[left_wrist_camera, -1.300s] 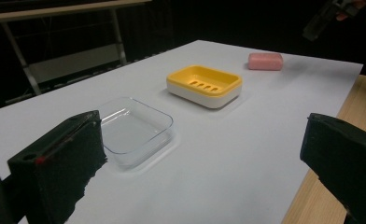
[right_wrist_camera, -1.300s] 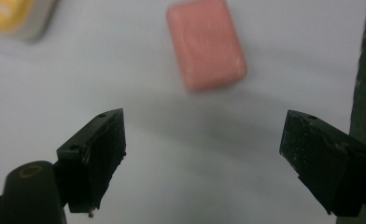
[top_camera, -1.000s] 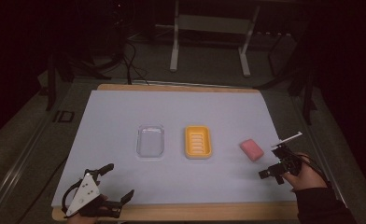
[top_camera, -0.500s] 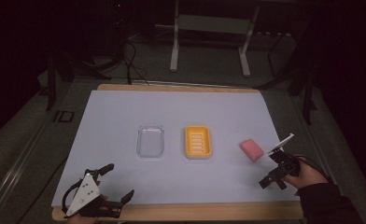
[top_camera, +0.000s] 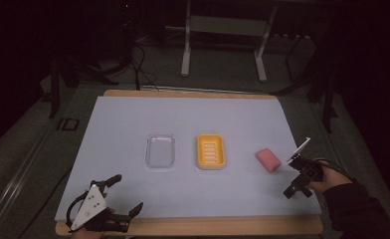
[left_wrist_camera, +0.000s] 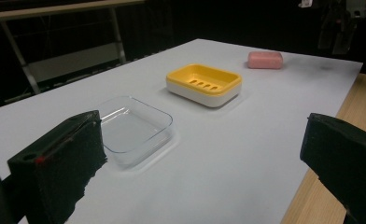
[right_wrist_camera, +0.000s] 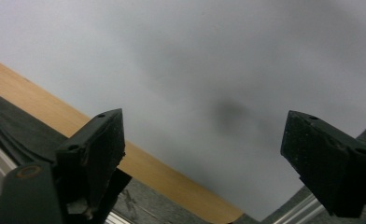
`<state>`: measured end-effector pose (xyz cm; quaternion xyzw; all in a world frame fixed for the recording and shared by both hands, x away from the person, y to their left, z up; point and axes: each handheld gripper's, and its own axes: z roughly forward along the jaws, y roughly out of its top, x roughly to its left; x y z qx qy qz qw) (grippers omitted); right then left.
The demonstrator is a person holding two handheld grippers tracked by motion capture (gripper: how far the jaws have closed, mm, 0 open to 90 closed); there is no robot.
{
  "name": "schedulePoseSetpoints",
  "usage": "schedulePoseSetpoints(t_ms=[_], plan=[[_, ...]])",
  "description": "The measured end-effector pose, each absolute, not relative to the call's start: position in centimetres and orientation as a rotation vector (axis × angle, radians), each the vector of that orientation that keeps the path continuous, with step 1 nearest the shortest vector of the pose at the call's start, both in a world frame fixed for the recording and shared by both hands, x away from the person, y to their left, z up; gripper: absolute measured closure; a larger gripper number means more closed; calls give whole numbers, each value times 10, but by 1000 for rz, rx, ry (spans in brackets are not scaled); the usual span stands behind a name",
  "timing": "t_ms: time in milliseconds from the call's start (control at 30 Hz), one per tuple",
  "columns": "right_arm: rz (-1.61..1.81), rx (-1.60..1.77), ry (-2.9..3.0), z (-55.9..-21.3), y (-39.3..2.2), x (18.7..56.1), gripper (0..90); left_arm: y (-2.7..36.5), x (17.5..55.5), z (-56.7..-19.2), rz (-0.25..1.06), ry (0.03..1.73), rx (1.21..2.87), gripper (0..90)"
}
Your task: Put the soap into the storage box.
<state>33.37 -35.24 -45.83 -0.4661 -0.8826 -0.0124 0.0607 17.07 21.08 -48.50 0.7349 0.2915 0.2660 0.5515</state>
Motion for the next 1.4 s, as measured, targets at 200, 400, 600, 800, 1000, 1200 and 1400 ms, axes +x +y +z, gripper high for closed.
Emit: schedulePoseSetpoints(t_ms=[200, 400, 600, 800, 1000, 1200, 1400], plan=[[-10, -1389, -2706, -462, -351, 341, 130, 210, 171, -485, 627, 689, 1737, 2], [-10, -1343, -2752, -462, -347, 352, 134, 211, 171, -485, 623, 688, 1731, 2], [-40, -1328, -2765, -462, -345, 363, 130, 211, 170, -485, 620, 687, 1728, 2], [-76, -1320, -2769, -462, -343, 372, 126, 211, 171, -485, 619, 686, 1730, 2], [-188, -1312, -2797, -461, -337, 381, 136, 211, 171, -485, 616, 688, 1729, 2], [-295, -1307, -2840, -460, -331, 389, 137, 211, 171, -485, 616, 685, 1731, 2], [-382, -1329, -2853, -462, -328, 398, 143, 211, 171, -485, 613, 685, 1730, 2]])
